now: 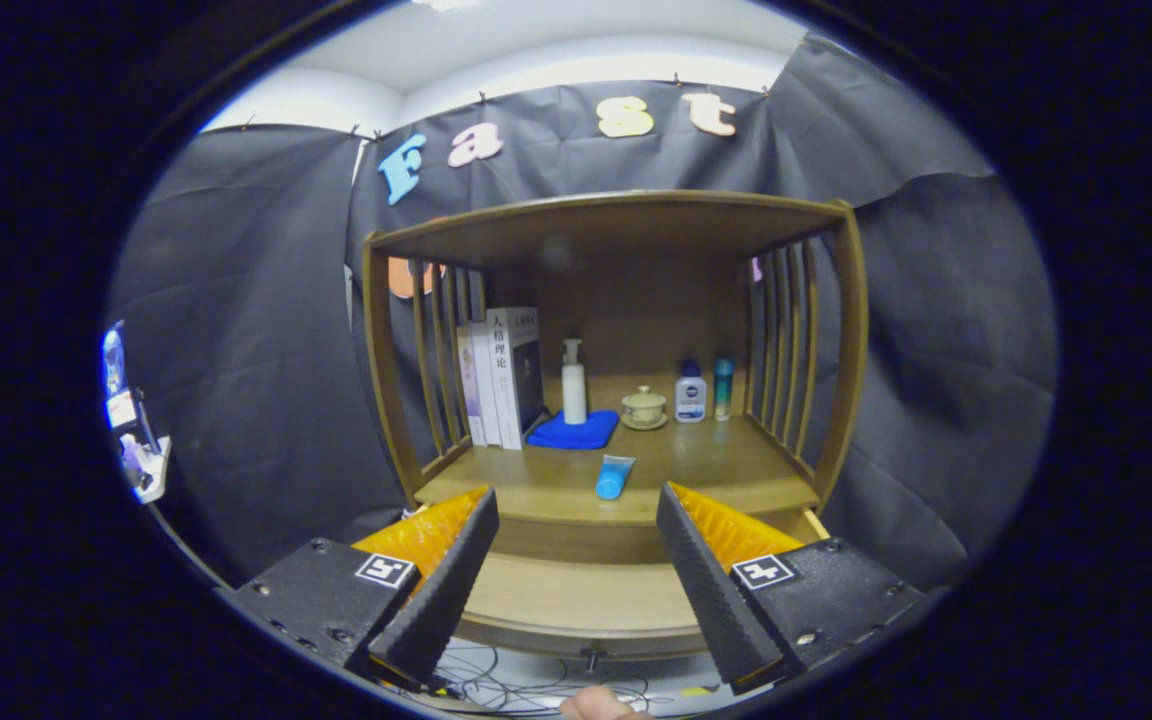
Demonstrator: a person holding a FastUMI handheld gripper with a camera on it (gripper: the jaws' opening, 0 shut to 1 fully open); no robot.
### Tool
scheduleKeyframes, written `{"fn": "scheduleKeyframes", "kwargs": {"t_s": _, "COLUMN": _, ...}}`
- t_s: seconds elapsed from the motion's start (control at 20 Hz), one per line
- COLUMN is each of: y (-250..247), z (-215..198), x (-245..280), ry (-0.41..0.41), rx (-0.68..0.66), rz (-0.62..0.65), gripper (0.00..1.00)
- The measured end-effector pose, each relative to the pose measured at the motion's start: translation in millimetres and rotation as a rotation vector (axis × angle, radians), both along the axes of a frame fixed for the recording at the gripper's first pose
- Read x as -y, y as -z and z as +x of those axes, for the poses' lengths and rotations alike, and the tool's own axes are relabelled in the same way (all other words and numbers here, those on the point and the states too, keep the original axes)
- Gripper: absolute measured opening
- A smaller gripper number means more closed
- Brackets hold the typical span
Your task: Pull open the drawer, take out the items inside it, and place them on the countertop above the cabinet.
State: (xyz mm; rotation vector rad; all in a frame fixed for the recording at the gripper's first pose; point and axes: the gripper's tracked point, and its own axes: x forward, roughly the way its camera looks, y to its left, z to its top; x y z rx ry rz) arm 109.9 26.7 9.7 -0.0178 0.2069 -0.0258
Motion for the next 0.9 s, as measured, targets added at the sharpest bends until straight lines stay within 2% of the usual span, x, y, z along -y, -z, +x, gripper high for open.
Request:
{"fn": "scheduleKeyframes", "kwargs": {"t_s": 0.15, "y": 18, "z": -16, "x": 2, "ry": 0.003, "rx": 0.012, "rz": -0.004, "gripper": 1.0}}
{"fn": "scheduleKeyframes", "kwargs": {"t_s": 0.25, "y": 27, "z": -28, "x": -4, "ry": -0.028, "rx": 0.027, "rz": 0.028, "gripper": 1.0}}
{"fn": "scheduleKeyframes", "kwargs": {"t_s": 0.4, "y": 43, "z": -42, "x": 6, "ry": -0.017, "rx": 0.05, "rz": 0.029, "gripper": 1.0}}
{"fn": "scheduleKeyframes", "kwargs": {"t_s": 0.55, "y": 76, "z": -47, "x": 7, "ry": -0.007, "rx": 0.037, "rz": -0.011, "gripper": 1.0}}
{"fn": "scheduleKeyframes", "kwargs": {"t_s": 0.75, "y": 111, "z": -55, "x": -1, "ry": -0.042, "rx": 0.051, "rz": 0.02, "gripper": 1.0}}
{"fn": "scheduleKeyframes", "kwargs": {"t_s": 0.9, "y": 137, "z": -52, "x": 7, "ry": -0.025, "rx": 0.046, "rz": -0.023, "gripper": 1.0}}
